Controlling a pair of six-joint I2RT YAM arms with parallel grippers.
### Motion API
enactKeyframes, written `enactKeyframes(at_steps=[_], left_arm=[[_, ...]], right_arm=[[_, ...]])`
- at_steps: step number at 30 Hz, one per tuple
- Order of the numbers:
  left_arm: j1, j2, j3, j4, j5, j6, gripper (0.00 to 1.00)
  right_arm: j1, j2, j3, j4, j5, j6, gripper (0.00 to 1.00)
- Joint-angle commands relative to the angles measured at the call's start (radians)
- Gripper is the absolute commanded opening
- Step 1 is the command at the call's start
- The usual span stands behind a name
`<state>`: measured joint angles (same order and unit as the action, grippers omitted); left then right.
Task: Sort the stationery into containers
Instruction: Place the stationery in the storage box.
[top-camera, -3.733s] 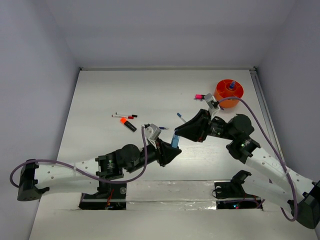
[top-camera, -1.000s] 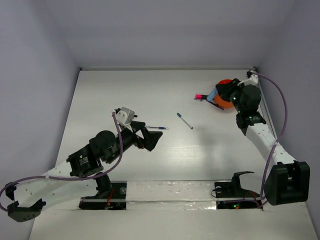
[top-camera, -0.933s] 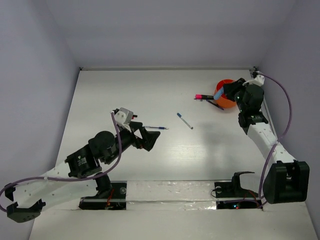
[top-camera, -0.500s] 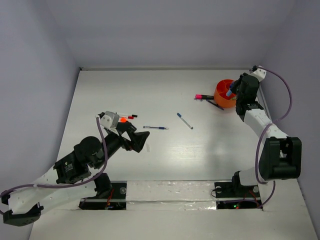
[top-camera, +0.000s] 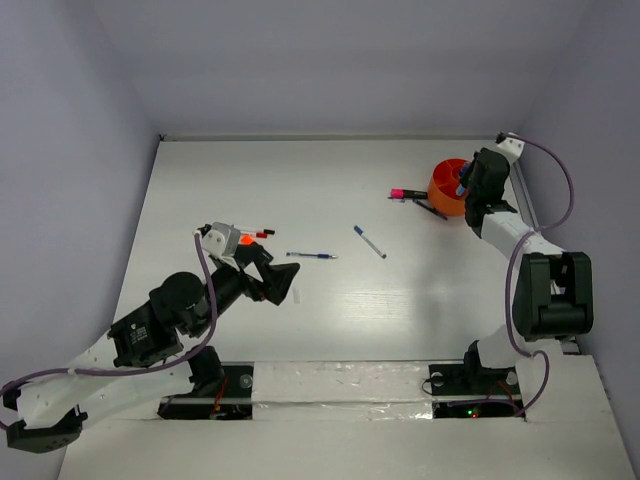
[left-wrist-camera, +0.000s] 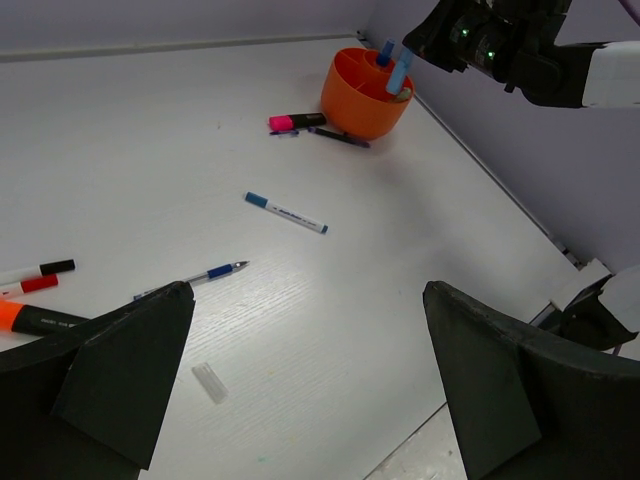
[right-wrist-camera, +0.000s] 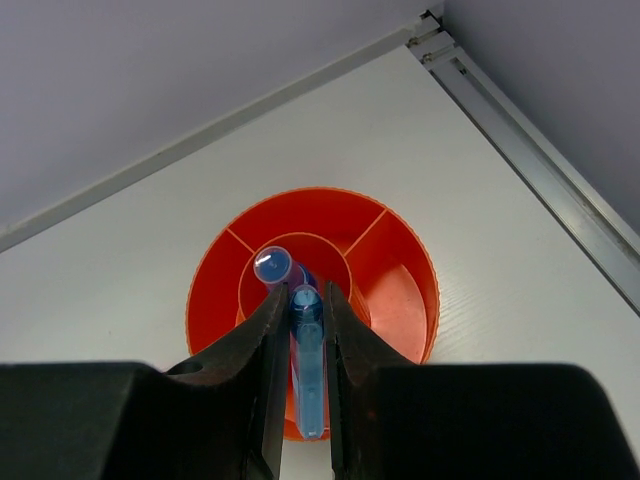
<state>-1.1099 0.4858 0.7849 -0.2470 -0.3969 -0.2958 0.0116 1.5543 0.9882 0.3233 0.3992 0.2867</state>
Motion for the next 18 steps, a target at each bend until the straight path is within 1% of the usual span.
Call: enactKeyframes(at_steps=[1,8,12,16,18], left_arm=[[0.01,-0.009,-0.004,0.026,0.01,0.014,0.99],[0.028,-0.013,-0.007,0.032,0.024,0.015,0.99],[0.039,-0.012,-0.007,0.038,0.036,0.017,0.99],[0.039,-0.006,-0.007,0.038,0.046,0.017,0.99],[0.048,-0.007,-0.009,0.037,0.044,0.015,0.99]], right_arm=[[-0.007,0.007,0.004,0.12,0.036,-0.023,0.0],[-0.007,0.009,-0.049,0.163,0.061,-0.029,0.0],[-0.007,-0.008,-0.108,0.197,0.078,-0.026,0.0],[-0.007,0.0,-0.115,0.201,0.101,-0.032,0.0],[-0.007,0.003,-0.114,0.198,0.109,-0.037,0.02]])
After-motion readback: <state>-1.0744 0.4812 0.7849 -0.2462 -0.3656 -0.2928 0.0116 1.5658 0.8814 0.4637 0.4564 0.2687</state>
